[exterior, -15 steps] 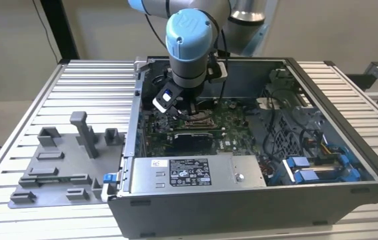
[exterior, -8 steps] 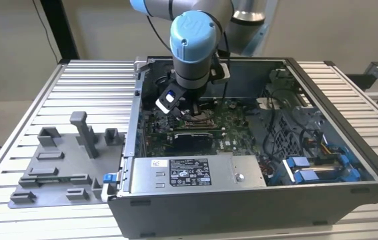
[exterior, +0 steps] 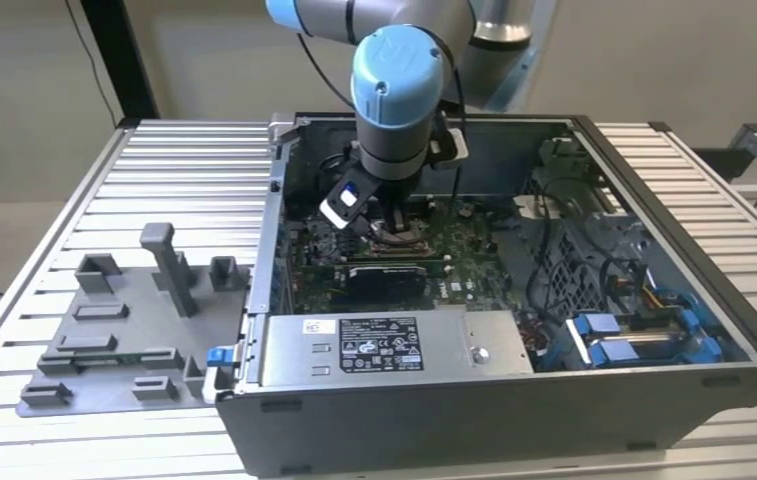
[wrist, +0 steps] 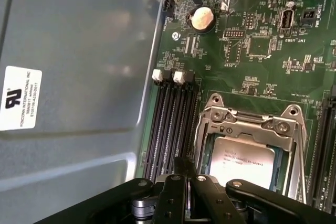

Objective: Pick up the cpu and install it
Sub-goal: 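Close the cpu cover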

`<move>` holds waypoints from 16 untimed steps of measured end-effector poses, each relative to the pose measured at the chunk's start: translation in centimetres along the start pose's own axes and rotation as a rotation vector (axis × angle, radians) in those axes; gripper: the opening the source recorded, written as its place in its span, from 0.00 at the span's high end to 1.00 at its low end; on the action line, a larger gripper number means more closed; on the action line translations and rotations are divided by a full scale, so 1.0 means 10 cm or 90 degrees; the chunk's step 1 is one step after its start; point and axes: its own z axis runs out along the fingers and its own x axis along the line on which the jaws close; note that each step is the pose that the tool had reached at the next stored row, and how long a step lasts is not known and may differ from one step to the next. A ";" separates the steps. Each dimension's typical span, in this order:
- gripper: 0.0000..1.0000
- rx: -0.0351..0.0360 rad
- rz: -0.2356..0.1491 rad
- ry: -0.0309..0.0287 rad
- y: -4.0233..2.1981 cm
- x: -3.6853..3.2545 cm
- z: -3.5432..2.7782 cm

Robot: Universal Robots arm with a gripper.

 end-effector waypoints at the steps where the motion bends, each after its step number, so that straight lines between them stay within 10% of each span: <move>1: 1.00 0.0000 0.000 0.0000 0.008 -0.004 0.006; 16: 1.00 0.0000 0.000 0.0001 0.115 -0.042 0.058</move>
